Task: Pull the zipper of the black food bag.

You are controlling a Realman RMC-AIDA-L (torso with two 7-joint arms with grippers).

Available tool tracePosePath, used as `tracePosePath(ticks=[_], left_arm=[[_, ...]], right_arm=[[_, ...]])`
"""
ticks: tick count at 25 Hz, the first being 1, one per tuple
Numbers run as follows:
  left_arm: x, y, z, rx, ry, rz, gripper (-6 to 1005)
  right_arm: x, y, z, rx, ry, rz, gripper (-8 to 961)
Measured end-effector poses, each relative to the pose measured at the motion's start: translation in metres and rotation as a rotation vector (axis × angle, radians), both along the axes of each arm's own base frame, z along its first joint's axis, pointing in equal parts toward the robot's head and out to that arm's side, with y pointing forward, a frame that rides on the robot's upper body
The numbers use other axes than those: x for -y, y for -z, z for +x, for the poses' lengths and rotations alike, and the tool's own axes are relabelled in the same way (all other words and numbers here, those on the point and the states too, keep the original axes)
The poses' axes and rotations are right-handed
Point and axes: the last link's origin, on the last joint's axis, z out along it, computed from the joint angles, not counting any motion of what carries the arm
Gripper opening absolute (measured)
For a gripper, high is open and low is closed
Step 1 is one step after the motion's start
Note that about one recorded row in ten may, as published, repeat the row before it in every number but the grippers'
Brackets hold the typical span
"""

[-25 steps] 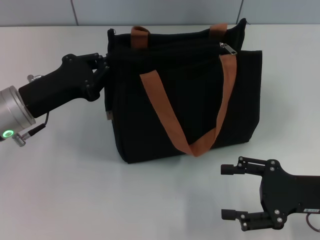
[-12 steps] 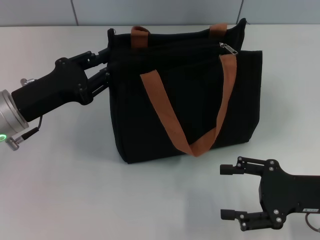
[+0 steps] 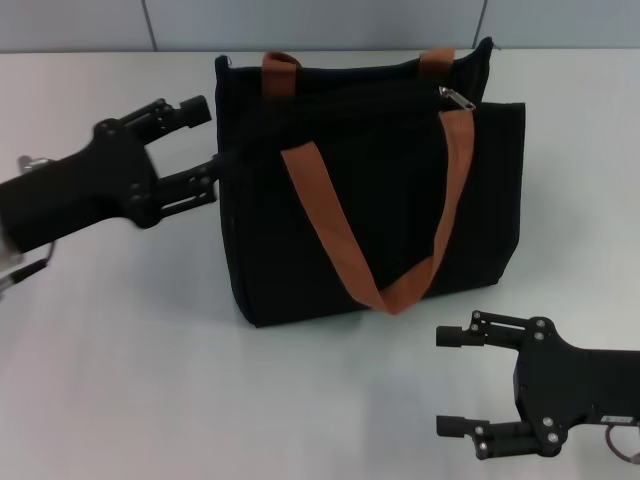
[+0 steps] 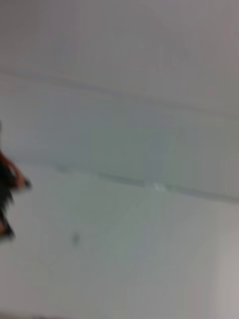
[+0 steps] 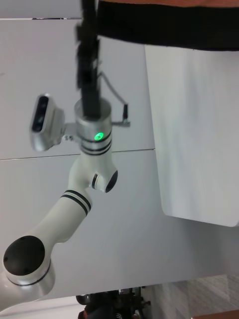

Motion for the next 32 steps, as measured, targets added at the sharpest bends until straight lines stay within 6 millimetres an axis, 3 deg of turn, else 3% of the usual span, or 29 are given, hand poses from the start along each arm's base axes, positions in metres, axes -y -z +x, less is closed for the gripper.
tracePosePath(ticks=[3, 5, 8, 10, 11, 12, 17, 32], left_arm=[[0.015, -0.009, 0.006, 0.033, 0.102, -0.073, 752], [0.03, -0.005, 0.01, 0.017, 0.181, -0.168, 780], [0.035, 0.0, 0.009, -0.003, 0.192, -0.21, 820], [0.054, 0.03, 0.001, -0.102, 0.21, -0.338, 833], [0.054, 0.03, 0.001, -0.102, 0.21, -0.338, 832], [0.062, 0.045, -0.005, -0.153, 0.205, -0.363, 831], [0.07, 0.061, -0.015, -0.209, 0.195, -0.318, 827], [0.075, 0.065, -0.018, -0.208, 0.191, -0.313, 824]], right_arm=[[-0.001, 0.001, -0.002, -0.005, -0.006, -0.001, 809], [-0.001, 0.0, -0.004, -0.018, -0.014, -0.007, 809], [0.0, -0.001, -0.005, -0.026, -0.018, -0.011, 809], [0.001, -0.003, -0.006, -0.034, -0.017, -0.022, 809], [0.001, -0.003, -0.006, -0.034, -0.017, -0.022, 809], [0.001, -0.004, -0.005, -0.033, -0.014, -0.024, 809], [-0.003, -0.001, -0.002, -0.007, 0.007, -0.006, 809], [-0.005, 0.003, -0.005, -0.004, -0.007, -0.015, 809]])
